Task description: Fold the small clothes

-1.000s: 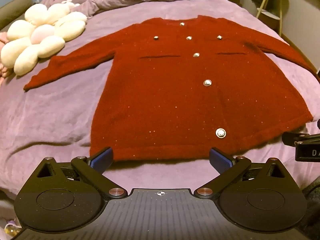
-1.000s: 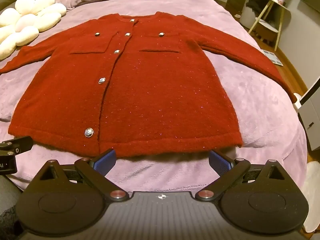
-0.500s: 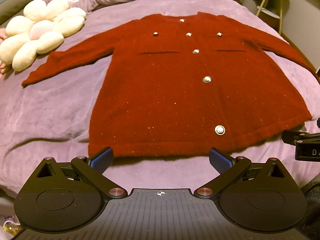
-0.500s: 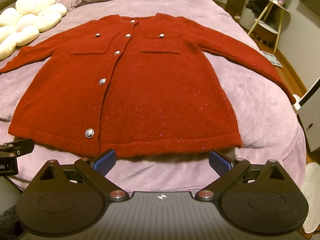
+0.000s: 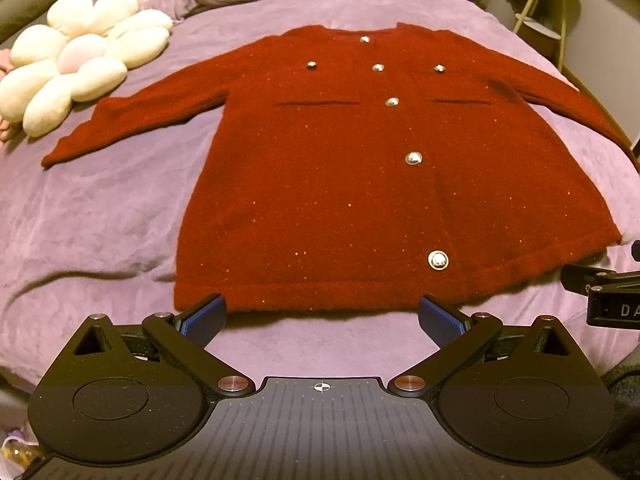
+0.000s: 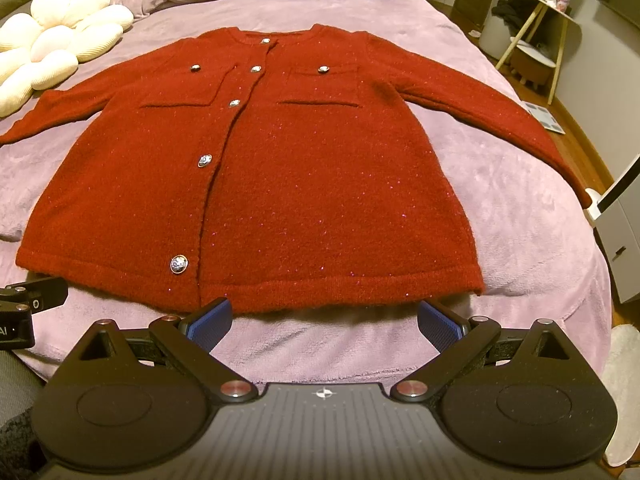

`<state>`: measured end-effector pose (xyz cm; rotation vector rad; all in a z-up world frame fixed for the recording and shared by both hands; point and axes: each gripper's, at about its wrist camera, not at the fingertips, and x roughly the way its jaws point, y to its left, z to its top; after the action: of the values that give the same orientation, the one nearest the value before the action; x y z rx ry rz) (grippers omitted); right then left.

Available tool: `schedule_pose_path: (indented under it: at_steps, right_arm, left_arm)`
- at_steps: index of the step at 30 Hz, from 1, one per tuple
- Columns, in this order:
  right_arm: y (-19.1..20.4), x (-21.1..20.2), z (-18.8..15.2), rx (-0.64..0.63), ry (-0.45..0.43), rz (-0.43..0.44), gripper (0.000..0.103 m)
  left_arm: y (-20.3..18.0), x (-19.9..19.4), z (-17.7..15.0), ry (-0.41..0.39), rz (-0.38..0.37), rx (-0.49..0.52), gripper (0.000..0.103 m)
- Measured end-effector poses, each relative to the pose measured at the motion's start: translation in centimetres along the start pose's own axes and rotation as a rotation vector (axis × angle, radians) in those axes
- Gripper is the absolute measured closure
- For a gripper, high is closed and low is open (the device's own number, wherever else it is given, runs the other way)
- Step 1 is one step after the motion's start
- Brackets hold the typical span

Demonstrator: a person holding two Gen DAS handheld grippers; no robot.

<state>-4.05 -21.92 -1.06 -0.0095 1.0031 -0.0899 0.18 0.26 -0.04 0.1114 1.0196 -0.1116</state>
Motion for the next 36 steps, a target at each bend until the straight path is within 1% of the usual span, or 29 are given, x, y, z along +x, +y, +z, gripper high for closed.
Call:
schedule_pose_path:
  at_steps: [36]
  right_arm:
    - [-0.07,0.23,0.17,-0.003,0.01,-0.001,0.004]
  left_arm:
    - [0.14,0.15,0.21,0.015,-0.003,-0.007,0.0]
